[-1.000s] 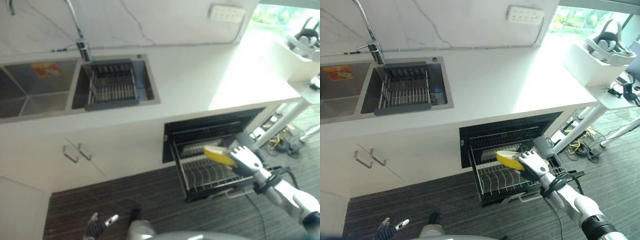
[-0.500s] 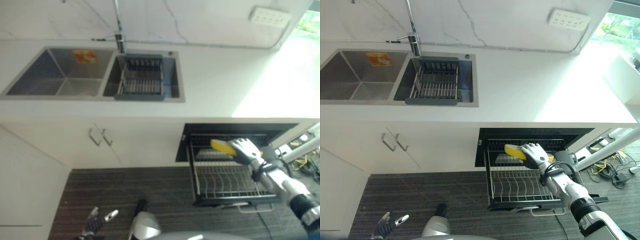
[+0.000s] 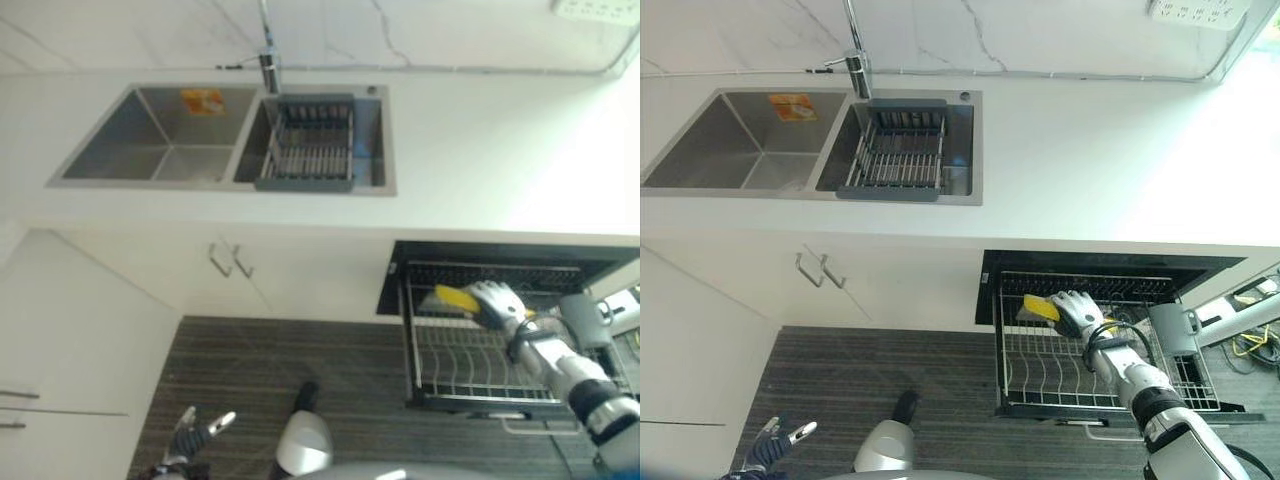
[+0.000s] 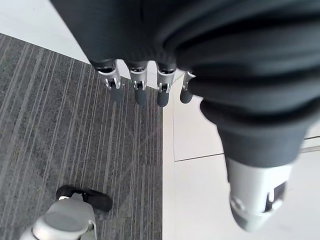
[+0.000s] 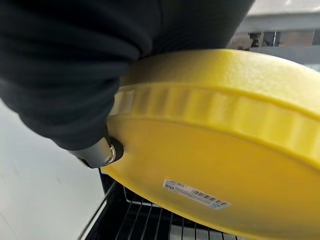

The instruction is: Place the dishes in the dishwasher.

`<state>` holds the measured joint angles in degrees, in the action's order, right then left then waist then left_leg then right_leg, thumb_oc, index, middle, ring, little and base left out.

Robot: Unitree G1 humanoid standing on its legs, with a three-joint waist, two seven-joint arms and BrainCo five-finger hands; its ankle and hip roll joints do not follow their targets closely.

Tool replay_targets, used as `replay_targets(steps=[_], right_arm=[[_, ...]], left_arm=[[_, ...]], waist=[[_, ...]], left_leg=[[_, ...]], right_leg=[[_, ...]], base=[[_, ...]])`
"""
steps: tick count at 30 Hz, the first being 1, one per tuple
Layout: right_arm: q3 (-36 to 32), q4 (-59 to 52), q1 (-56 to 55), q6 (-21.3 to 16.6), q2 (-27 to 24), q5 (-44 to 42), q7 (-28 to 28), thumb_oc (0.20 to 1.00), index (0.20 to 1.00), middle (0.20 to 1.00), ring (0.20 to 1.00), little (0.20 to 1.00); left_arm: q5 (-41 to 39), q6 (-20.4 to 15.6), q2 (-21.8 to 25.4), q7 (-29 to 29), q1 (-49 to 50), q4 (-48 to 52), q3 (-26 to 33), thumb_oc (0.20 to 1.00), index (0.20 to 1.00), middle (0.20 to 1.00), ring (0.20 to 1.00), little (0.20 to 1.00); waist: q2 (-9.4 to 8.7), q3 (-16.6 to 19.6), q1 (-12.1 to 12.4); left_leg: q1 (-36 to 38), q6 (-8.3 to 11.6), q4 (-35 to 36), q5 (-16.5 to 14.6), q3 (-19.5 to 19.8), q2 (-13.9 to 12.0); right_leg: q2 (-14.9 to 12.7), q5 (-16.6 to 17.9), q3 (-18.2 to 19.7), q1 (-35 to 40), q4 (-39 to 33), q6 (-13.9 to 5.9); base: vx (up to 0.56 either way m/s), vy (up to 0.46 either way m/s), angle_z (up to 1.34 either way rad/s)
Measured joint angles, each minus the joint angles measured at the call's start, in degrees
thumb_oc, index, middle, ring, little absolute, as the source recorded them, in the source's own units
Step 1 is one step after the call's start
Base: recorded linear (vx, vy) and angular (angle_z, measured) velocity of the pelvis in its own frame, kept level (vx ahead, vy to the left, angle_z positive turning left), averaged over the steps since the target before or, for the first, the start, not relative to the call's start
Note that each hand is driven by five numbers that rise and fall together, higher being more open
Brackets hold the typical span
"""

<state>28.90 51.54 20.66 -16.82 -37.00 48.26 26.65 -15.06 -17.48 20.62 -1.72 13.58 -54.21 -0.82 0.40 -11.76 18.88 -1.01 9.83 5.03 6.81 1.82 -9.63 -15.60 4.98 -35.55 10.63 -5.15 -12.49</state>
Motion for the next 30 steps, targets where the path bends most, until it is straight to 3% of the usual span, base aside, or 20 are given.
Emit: replay_targets(steps=[5,9,13,16,19,27,28,29,30], right_arm=[[0.2,2.3,0.7,0.1,-0.4,-1.0,0.3,0.200,0.200,0.200,0.200,0.200],[2.9,4.4,7.4,0.4,-5.2,-1.7,0.2,0.200,0.200,0.200,0.200,0.200],[4.3,4.4,11.7,1.3,-8.6,-2.3,0.2,0.200,0.200,0.200,0.200,0.200],[4.3,4.7,18.0,1.5,-13.5,-2.4,0.5,0.200,0.200,0.200,0.200,0.200],[4.4,4.4,19.6,1.3,-13.0,-2.4,0.5,0.200,0.200,0.200,0.200,0.200],[4.3,4.5,19.1,2.2,-10.4,-2.9,0.1,0.200,0.200,0.200,0.200,0.200],[4.2,4.6,19.0,2.7,-9.1,-3.4,0.2,0.523,0.523,0.523,0.523,0.523],[4.4,4.9,18.9,2.8,-8.0,-3.4,-0.3,1.000,1.000,1.000,1.000,1.000],[4.1,5.8,18.6,3.5,-6.5,-3.8,-0.5,1.000,1.000,1.000,1.000,1.000]], left_arm=[[-0.6,-0.3,-0.3,0.0,-0.7,0.2,-2.1,1.000,1.000,1.000,1.000,1.000],[-4.3,-1.2,-0.4,0.3,-4.9,0.2,-3.9,1.000,1.000,1.000,1.000,1.000],[-7.3,-2.0,-0.3,0.8,-7.1,0.9,-3.9,1.000,1.000,1.000,1.000,1.000],[-9.2,-2.5,-0.6,1.0,-8.5,3.7,-7.0,1.000,1.000,1.000,1.000,1.000],[-11.0,-2.8,-0.8,1.8,-9.4,4.7,-8.3,1.000,1.000,1.000,1.000,1.000],[-13.2,-2.8,-0.7,1.7,-9.5,4.7,-8.1,1.000,1.000,1.000,1.000,1.000],[-13.2,-2.8,-0.7,1.7,-9.5,4.7,-8.1,1.000,1.000,1.000,1.000,1.000],[-13.2,-2.9,-0.8,1.7,-9.6,4.7,-8.1,1.000,1.000,1.000,1.000,1.000],[-13.2,-2.9,-0.9,1.7,-9.6,4.7,-8.1,1.000,1.000,1.000,1.000,1.000]], waist=[[2.60,-0.4,-0.2],[7.87,-4.1,-0.8],[8.79,-7.1,-1.5],[11.37,-9.9,-3.1],[10.91,-10.3,-4.4],[9.72,-10.9,-4.4],[9.56,-10.8,-4.5],[9.54,-10.8,-4.4],[9.51,-10.8,-4.4]], left_leg=[[-2.1,-0.28,0.0,0.8,0.6,0.4],[-6.1,-0.98,0.0,2.4,0.6,1.1],[-7.0,-1.05,0.0,2.5,-1.0,1.8],[-8.5,-1.93,0.0,2.9,-2.6,3.3],[-9.1,-2.06,0.0,2.9,-2.8,3.5],[-8.8,-2.26,0.0,2.8,-3.5,3.4],[-8.6,-2.26,0.0,2.8,-3.7,3.4],[-8.6,-2.27,0.0,2.8,-3.7,3.4],[-8.5,-2.27,0.0,2.8,-3.8,3.4]], right_leg=[[-0.3,0.3,0.0,-2.1,0.0,0.10],[-1.0,1.8,0.3,-6.3,0.0,0.31],[-2.1,2.4,2.0,-8.4,0.0,0.32],[-3.8,3.7,3.7,-11.1,0.0,0.16],[-4.1,4.1,3.9,-11.7,0.0,-0.12],[-4.0,4.3,4.7,-12.0,0.0,-0.01],[-4.0,4.3,4.9,-12.0,0.0,0.02],[-4.0,4.3,4.9,-11.9,0.0,0.03],[-4.1,4.3,5.0,-11.9,0.0,0.05]], base=[[-0.11,-0.006,0.02],[-0.18,-0.016,0.01],[-0.16,0.025,-0.16],[-0.15,0.078,-0.20],[-0.07,0.035,-0.05],[-0.03,0.010,-0.04],[-0.03,0.030,-0.07],[-0.03,0.034,-0.06],[-0.02,0.018,-0.05]])
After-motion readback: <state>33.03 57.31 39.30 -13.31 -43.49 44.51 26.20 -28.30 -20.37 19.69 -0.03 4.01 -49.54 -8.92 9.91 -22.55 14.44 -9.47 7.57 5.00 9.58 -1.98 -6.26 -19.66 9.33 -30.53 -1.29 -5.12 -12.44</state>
